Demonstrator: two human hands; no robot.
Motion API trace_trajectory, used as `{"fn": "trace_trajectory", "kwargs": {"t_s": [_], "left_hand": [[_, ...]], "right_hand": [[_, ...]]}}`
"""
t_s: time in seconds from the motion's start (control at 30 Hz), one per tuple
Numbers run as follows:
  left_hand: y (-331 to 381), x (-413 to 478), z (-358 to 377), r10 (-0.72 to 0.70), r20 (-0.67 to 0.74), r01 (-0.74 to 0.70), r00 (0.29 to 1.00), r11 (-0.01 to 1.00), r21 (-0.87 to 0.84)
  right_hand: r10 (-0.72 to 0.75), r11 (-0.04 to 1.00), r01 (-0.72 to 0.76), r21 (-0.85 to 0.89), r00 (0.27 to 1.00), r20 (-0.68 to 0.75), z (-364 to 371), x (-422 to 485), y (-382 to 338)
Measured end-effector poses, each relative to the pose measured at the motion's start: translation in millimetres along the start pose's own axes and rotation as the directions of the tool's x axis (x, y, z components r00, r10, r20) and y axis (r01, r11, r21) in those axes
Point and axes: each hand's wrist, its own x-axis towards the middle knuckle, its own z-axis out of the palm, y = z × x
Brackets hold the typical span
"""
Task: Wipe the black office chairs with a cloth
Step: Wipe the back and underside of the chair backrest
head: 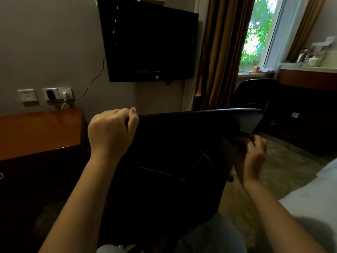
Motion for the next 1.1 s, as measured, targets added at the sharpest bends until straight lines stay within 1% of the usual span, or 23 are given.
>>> {"fn": "trace_trajectory", "kwargs": {"t_s": [0.07, 0.13, 0.2, 0.27, 0.3, 0.37, 0.4, 0.43, 0.53, 0.57, 0.6, 0.7, 0.73, 0.77, 0.8, 0.83, 0.87, 0.9, 0.93, 0.97, 1.0, 1.1], "left_hand": [[0.3, 0.4, -1.9, -0.004, -0.001, 0.004, 1.0, 1.0, 0.0], [0.6, 1.4, -2.5, -0.003, -0.001, 0.003, 1.0, 1.0, 0.011], [0.7, 1.3, -2.2, 0.002, 0.003, -0.002, 1.0, 1.0, 0.009], [1.6, 0.5, -2.2, 0.001, 0.004, -0.001, 1.0, 1.0, 0.008], [2.2, 0.2, -2.5, 0.0, 0.003, 0.0, 1.0, 1.0, 0.005], [3.4, 0.2, -3.5, 0.003, 0.002, -0.003, 1.0, 1.0, 0.003], [3.4, 0.1, -4.0, 0.005, 0.007, -0.005, 1.0, 1.0, 0.004], [2.8, -0.1, -4.2, 0.006, 0.015, -0.006, 1.0, 1.0, 0.002], [0.6, -0.2, -4.1, 0.011, 0.039, -0.01, 0.999, 1.0, -0.017], [0.3, -0.2, -3.5, 0.012, 0.041, -0.012, 0.999, 1.0, -0.021], [0.5, -0.3, -3.0, 0.014, 0.039, -0.013, 0.999, 1.0, -0.024], [2.4, 0.9, -1.8, 0.008, 0.021, -0.008, 1.0, 1.0, -0.027], [3.0, 1.6, -1.0, 0.007, 0.009, -0.007, 1.0, 1.0, -0.023], [3.6, 2.3, -0.3, 0.009, -0.002, -0.009, 1.0, 1.0, -0.017], [4.1, 2.2, 0.4, 0.011, -0.011, -0.011, 1.0, 1.0, -0.009], [4.4, 1.8, 1.3, 0.015, -0.02, -0.015, 1.0, 1.0, 0.002], [4.3, 0.9, 2.1, 0.017, -0.03, -0.017, 0.999, 1.0, 0.017], [3.9, 0.4, 2.8, 0.019, -0.037, -0.018, 0.999, 0.999, 0.03], [3.7, 0.0, 3.1, 0.019, -0.04, -0.018, 0.999, 0.999, 0.036], [3.8, 0.0, 3.1, 0.017, -0.037, -0.016, 0.999, 0.999, 0.034], [3.8, 0.3, 2.6, 0.013, -0.034, -0.012, 0.999, 1.0, 0.027], [2.5, 0.8, -0.3, -0.012, -0.028, 0.012, 1.0, 1.0, 0.007]], "right_hand": [[0.0, 1.0, 0.0, 0.014, 1.0, 0.024, 9.8, -11.6, -21.3], [-0.123, 0.991, 0.122, 0.055, 0.992, 0.01, 24.9, -33.3, -49.9], [-0.281, 0.953, 0.28, 0.117, 0.96, -0.006, 40.1, -53.5, -71.9], [-0.427, 0.894, 0.413, 0.174, 0.902, 0.054, 52.2, -73.9, -94.9], [-0.501, 0.853, 0.476, 0.212, 0.861, 0.085, 58.3, -83.0, -106.0], [-0.623, 0.767, 0.585, 0.265, 0.777, 0.089, 69.0, -94.7, -123.9], [-0.655, 0.736, 0.616, 0.281, 0.752, 0.069, 73.6, -97.0, -129.2], [-0.667, 0.72, 0.626, 0.298, 0.743, 0.052, 75.9, -96.5, -131.5], [-0.694, 0.701, 0.66, 0.271, 0.719, 0.044, 68.7, -83.2, -119.6], [-0.683, 0.715, 0.651, 0.255, 0.729, 0.052, 62.3, -75.7, -110.5], [-0.653, 0.745, 0.624, 0.236, 0.755, 0.064, 54.4, -67.0, -99.9], [-0.486, 0.869, 0.477, 0.132, 0.873, 0.037, 32.7, -38.2, -55.4], [-0.389, 0.917, 0.387, 0.102, 0.921, 0.005, 26.3, -29.7, -42.3], [-0.275, 0.957, 0.279, 0.077, 0.96, -0.057, 21.3, -20.2, -28.6], [-0.125, 0.99, 0.131, 0.052, 0.987, -0.103, 15.3, -13.1, -19.2], [-0.062, 0.997, 0.052, -0.06, 0.982, -0.179, 7.8, -6.7, -13.9], [0.045, 0.995, -0.065, -0.081, 0.974, -0.221, 0.8, 0.2, -13.0], [0.097, 0.993, -0.11, -0.038, 0.964, -0.246, -5.6, 6.3, -16.2], [0.156, 0.986, -0.134, 0.097, 0.951, -0.268, -8.8, 9.3, -21.6], [0.145, 0.982, -0.101, 0.157, 0.943, -0.3, -10.1, 12.3, -25.3], [0.123, 0.975, -0.058, 0.214, 0.945, -0.302, -9.0, 12.2, -31.4], [0.17, 0.951, -0.072, 0.301, 0.934, -0.314, 5.1, -2.5, -68.9]]}}
